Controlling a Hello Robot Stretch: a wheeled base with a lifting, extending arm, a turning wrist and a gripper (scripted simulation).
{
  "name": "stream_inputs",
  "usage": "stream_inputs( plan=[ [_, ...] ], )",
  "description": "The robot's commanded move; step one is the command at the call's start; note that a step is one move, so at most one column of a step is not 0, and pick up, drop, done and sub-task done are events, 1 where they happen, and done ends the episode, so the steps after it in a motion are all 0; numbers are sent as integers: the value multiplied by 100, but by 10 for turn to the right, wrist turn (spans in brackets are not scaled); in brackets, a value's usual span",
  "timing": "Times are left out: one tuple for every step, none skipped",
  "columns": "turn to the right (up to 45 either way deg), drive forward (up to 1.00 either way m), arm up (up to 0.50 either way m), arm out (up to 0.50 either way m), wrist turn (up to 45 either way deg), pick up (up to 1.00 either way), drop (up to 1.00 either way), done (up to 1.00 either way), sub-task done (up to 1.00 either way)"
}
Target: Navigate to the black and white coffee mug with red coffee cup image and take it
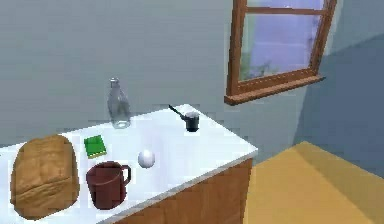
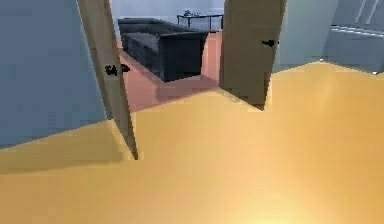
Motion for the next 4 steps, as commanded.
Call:
stream_inputs(
  plan=[
    [-450, 0, 0, 0, 0, 0, 0, 0, 0],
    [-390, 0, 0, 0, 0, 0, 0, 0, 0],
    [450, 0, 0, 0, 0, 0, 0, 0, 0],
    [360, 0, 0, 0, 0, 0, 0, 0, 0]
  ],
)
